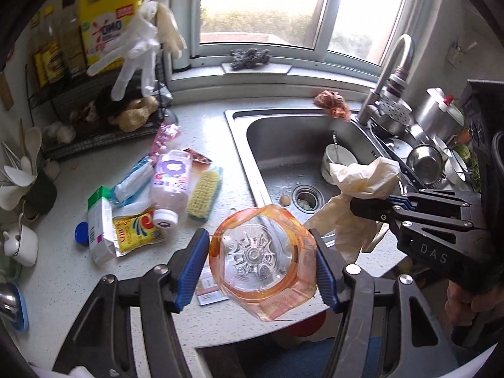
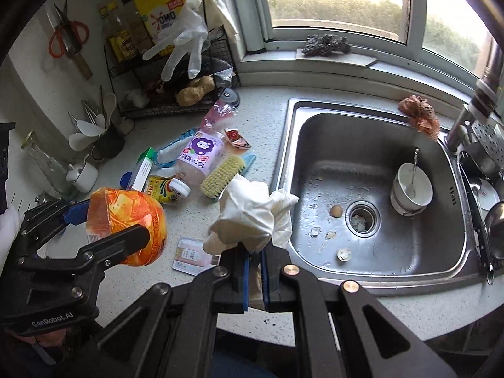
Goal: Collect trash
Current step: 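Carry the cup and glove down to the red bin under the sink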
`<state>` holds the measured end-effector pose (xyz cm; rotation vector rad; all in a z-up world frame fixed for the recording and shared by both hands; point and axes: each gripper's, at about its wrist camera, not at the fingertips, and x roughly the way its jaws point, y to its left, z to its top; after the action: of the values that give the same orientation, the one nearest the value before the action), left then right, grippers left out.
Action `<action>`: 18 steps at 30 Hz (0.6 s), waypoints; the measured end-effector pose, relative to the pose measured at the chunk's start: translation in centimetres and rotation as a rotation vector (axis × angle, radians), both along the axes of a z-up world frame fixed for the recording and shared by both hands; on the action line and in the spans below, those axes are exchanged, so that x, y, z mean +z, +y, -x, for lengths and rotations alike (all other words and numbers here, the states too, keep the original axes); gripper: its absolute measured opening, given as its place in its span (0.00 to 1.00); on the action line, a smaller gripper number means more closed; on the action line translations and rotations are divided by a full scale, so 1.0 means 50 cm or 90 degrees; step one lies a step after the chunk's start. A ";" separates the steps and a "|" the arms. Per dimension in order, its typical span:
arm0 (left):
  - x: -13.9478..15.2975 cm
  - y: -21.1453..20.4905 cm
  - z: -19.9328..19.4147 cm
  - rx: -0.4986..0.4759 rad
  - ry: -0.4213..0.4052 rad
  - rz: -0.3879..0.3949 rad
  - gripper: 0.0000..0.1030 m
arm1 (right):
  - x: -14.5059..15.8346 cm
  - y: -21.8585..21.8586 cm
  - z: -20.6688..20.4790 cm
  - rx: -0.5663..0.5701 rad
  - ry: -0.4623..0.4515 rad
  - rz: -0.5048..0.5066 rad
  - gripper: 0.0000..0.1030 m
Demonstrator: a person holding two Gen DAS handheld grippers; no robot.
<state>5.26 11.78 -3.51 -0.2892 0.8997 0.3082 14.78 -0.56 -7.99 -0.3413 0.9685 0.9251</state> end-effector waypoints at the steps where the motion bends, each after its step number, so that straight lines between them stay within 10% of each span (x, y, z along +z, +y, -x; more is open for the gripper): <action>1: 0.009 -0.029 -0.010 -0.009 -0.001 -0.013 0.59 | 0.006 -0.029 -0.003 -0.014 -0.001 0.000 0.05; 18: -0.015 -0.524 -0.055 -0.151 0.035 -0.004 0.59 | -0.013 -0.483 0.031 -0.166 0.039 0.025 0.05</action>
<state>8.03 -14.42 -4.28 -0.1676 0.9763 0.1002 13.23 -24.70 -8.67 -0.2148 1.0608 0.6828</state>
